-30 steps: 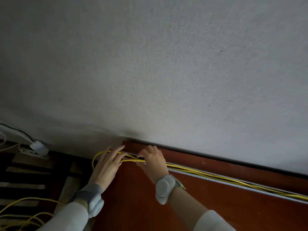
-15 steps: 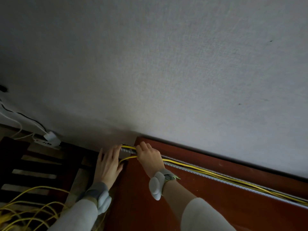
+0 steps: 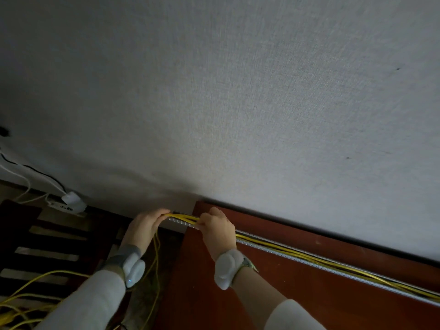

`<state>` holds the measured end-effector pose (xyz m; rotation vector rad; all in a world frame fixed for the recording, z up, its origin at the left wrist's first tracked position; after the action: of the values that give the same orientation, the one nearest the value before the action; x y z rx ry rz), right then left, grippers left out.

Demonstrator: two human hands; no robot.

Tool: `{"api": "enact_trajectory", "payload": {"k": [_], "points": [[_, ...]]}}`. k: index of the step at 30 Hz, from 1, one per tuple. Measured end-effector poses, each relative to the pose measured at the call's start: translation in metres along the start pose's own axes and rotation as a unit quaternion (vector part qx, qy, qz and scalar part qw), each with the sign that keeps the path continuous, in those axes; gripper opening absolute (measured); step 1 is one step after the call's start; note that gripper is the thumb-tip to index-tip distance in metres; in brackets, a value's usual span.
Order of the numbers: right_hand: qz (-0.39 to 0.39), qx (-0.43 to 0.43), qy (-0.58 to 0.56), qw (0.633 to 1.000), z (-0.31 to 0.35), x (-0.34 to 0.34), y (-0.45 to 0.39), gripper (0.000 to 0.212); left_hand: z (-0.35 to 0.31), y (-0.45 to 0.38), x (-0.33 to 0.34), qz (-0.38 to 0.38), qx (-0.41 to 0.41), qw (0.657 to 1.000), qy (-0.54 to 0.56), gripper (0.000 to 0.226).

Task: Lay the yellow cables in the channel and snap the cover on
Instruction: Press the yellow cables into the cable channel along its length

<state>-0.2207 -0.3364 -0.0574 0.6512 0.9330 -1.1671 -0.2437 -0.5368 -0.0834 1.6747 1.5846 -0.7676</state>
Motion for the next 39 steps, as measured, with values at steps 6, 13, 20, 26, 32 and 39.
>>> {"api": "enact_trajectory", "payload": {"k": [6, 13, 20, 26, 32, 39], "points": [[-0.063, 0.150, -0.140, 0.977, 0.001, 0.001, 0.005, 0.011, 0.009, -0.018, -0.005, 0.029, 0.042, 0.997, 0.050, 0.022], [-0.011, 0.231, -0.165, 0.959, 0.001, -0.015, -0.006, 0.013, 0.009, -0.019, 0.000, 0.032, -0.033, 0.988, 0.145, 0.025], [0.048, 0.267, -0.195, 0.943, 0.001, -0.028, -0.015, 0.023, 0.004, -0.025, 0.004, 0.146, -0.139, 0.946, 0.253, 0.034], [0.025, 0.296, -0.216, 0.930, 0.004, -0.029, -0.009, 0.039, -0.014, -0.029, 0.006, 0.227, -0.160, 0.930, 0.240, 0.015], [0.052, 0.320, -0.208, 0.923, 0.006, -0.030, -0.016, 0.041, -0.014, -0.034, 0.004, 0.271, -0.189, 0.913, 0.240, 0.019], [0.066, 0.324, -0.160, 0.930, 0.008, -0.025, -0.023, 0.040, -0.019, -0.037, 0.005, 0.272, -0.181, 0.926, 0.186, 0.024]]}}
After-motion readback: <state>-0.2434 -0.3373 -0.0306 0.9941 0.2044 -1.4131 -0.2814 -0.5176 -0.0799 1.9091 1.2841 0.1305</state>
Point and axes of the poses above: each hand's wrist, its own y-axis away from the middle knuckle, its own x-axis out of the palm, z = x × y, the point moved 1 cm from there along -y, towards the middle knuckle, and after that the axes turned 10 degrees about -x, right-handed, at the moved point
